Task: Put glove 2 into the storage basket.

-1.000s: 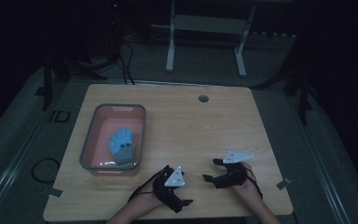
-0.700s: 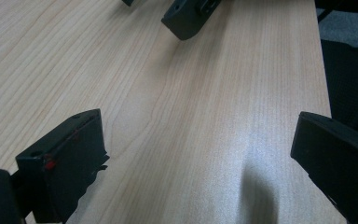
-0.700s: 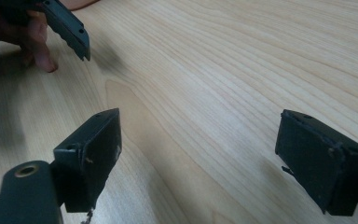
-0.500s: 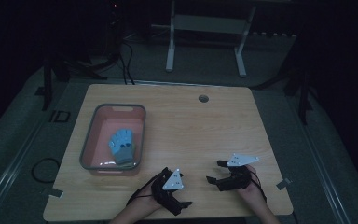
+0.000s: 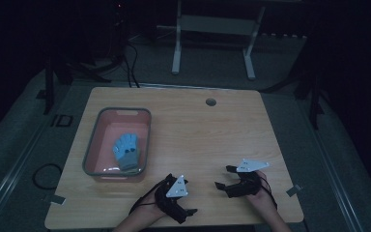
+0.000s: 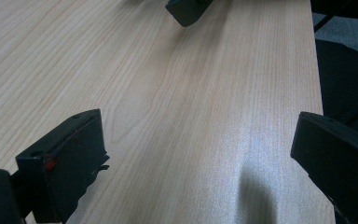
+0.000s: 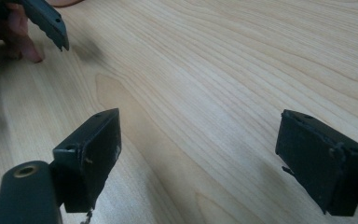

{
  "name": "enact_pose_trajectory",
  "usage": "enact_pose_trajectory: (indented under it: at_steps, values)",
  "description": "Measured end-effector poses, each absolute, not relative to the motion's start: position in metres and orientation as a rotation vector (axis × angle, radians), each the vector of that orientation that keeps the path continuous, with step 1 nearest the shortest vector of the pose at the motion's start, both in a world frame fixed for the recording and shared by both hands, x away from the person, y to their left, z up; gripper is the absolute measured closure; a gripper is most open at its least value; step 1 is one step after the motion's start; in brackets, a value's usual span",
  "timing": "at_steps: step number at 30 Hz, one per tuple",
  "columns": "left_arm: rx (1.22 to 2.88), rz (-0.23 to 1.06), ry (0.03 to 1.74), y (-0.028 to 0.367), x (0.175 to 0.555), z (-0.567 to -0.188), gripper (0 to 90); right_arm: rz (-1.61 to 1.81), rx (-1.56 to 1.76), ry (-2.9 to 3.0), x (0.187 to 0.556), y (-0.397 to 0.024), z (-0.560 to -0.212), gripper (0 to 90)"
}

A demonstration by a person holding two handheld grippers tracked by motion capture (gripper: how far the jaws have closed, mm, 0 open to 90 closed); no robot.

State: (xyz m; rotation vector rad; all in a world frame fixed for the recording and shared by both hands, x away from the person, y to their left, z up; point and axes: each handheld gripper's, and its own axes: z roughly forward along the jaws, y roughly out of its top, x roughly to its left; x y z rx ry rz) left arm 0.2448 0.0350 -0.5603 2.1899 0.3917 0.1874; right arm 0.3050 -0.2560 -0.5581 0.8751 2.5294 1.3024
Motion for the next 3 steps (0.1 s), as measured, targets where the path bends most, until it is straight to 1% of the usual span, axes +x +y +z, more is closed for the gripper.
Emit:
enact_pose_trajectory:
  at_steps: [3]
  values:
    - [2.189, 0.186, 0.392, 0.035, 0.2446, -0.5605, 3.2, 1.306, 0.881, 2.523, 0.3052, -0.2567, -0.5579, 14.1]
